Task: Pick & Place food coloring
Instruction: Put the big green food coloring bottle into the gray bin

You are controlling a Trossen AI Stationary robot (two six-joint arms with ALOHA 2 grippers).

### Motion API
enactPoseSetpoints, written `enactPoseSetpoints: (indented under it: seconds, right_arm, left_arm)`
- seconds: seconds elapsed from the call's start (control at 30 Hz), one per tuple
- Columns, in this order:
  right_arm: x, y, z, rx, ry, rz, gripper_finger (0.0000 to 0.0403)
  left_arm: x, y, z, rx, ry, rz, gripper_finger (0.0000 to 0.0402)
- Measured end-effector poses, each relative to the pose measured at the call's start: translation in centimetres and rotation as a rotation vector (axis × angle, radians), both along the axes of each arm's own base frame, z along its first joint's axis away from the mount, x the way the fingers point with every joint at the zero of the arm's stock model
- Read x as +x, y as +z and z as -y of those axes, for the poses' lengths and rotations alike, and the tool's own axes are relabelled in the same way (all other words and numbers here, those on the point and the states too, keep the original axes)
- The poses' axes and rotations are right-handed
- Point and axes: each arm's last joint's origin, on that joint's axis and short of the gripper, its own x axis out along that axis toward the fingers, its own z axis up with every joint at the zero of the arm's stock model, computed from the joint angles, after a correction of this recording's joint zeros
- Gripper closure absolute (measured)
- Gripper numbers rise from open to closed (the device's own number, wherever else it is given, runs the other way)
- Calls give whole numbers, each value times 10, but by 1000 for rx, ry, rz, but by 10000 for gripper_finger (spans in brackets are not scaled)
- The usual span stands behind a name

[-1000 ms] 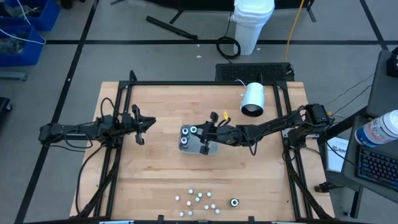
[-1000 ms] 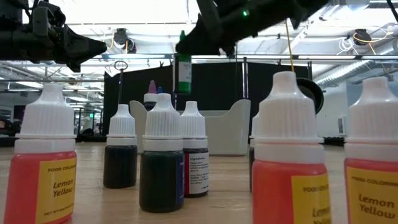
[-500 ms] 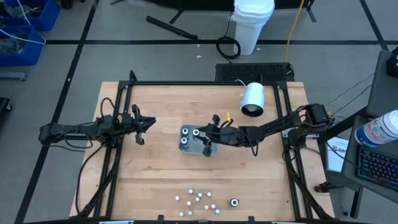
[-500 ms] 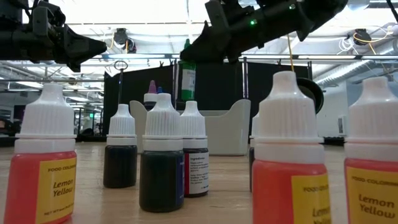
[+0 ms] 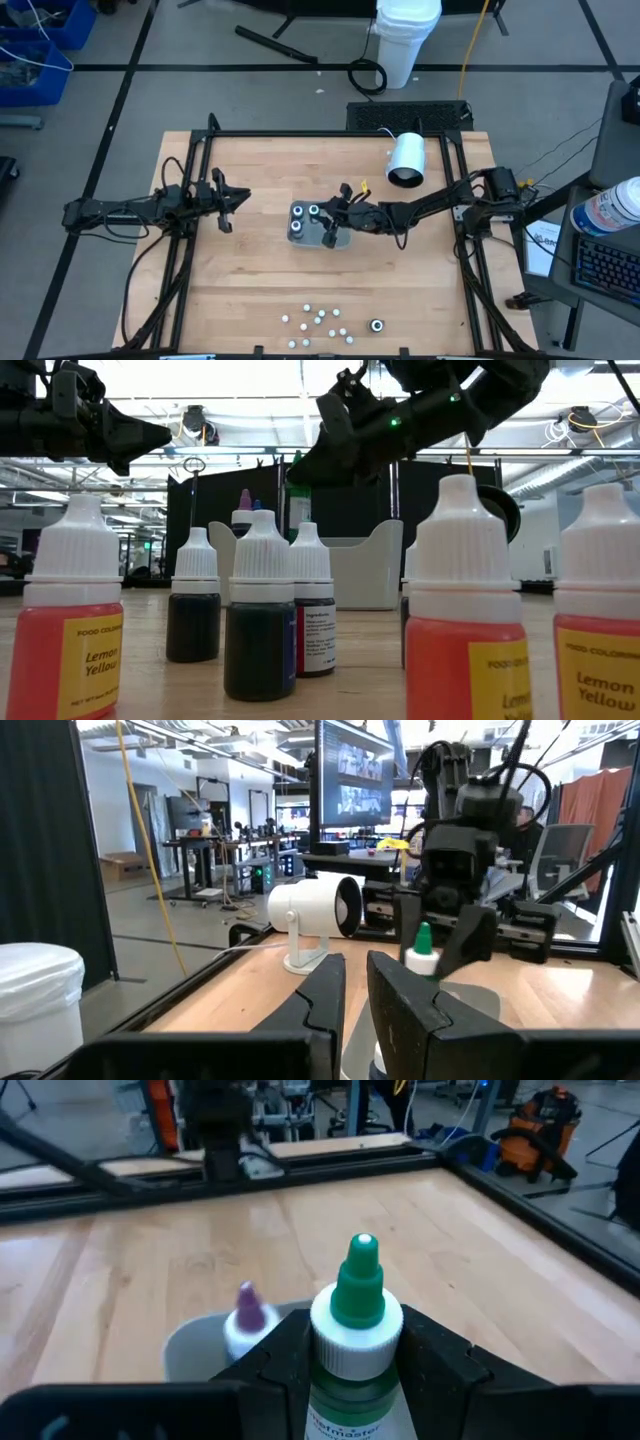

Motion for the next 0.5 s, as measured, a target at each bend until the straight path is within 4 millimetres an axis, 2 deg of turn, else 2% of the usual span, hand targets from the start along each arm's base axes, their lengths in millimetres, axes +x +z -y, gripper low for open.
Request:
enactPoseSetpoints:
  seconds: [0.17,0.5]
  right_arm:
    - [1,-1,2,13,-8,3,289]
    - [7,-20,1,31,13,-12,287]
  left_arm:
    - [0,0,0,0,0,0,350]
    - [0,0,0,1,0,2,350]
